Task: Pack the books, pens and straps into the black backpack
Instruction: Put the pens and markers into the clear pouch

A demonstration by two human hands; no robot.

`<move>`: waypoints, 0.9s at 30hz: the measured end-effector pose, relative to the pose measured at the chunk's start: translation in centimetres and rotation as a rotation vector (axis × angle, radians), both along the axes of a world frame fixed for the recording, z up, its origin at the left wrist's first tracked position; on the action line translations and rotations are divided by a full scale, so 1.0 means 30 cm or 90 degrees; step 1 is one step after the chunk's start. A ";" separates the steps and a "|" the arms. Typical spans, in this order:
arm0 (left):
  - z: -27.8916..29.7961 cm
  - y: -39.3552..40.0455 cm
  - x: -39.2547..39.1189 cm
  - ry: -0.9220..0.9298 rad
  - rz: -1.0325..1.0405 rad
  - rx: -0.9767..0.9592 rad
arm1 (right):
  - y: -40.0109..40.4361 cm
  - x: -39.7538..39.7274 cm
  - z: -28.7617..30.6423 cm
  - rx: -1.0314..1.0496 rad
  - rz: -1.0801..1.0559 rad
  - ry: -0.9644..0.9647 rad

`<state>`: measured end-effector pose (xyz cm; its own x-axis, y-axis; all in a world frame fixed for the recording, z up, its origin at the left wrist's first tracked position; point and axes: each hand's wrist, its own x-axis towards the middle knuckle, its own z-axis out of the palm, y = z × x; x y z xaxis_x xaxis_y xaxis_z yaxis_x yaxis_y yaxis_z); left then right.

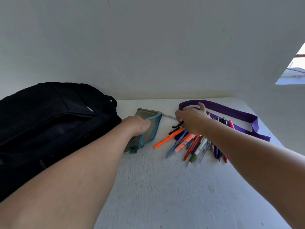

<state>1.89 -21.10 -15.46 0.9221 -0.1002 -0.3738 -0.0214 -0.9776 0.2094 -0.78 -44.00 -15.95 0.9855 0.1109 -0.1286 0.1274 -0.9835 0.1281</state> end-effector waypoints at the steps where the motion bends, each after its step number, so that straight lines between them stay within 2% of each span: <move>1: 0.000 0.001 0.001 -0.002 -0.002 -0.001 | 0.000 0.001 0.015 0.016 0.001 -0.005; 3: 0.002 0.002 0.001 -0.001 -0.003 -0.007 | 0.003 0.004 0.039 0.080 0.013 -0.060; 6: 0.000 -0.002 0.002 0.005 0.002 -0.016 | 0.034 0.001 0.060 0.309 -0.001 -0.197; 8: -0.005 -0.003 0.002 0.000 0.001 -0.015 | 0.064 0.010 0.052 0.423 -0.057 -0.214; 9: -0.009 -0.003 0.003 -0.004 0.002 -0.013 | 0.074 0.022 0.035 0.430 -0.082 -0.197; 15: -0.015 -0.010 0.009 -0.013 0.012 -0.006 | 0.101 0.086 -0.049 0.166 -0.126 -0.054; 19: -0.014 -0.011 0.020 -0.001 -0.001 -0.011 | 0.123 0.093 -0.072 0.049 -0.156 -0.055; 24: -0.015 -0.003 0.018 0.009 -0.026 -0.027 | 0.142 0.085 -0.093 0.019 -0.155 -0.082; 27: -0.017 0.003 0.017 0.007 -0.031 -0.035 | 0.162 0.068 -0.072 0.068 -0.189 -0.119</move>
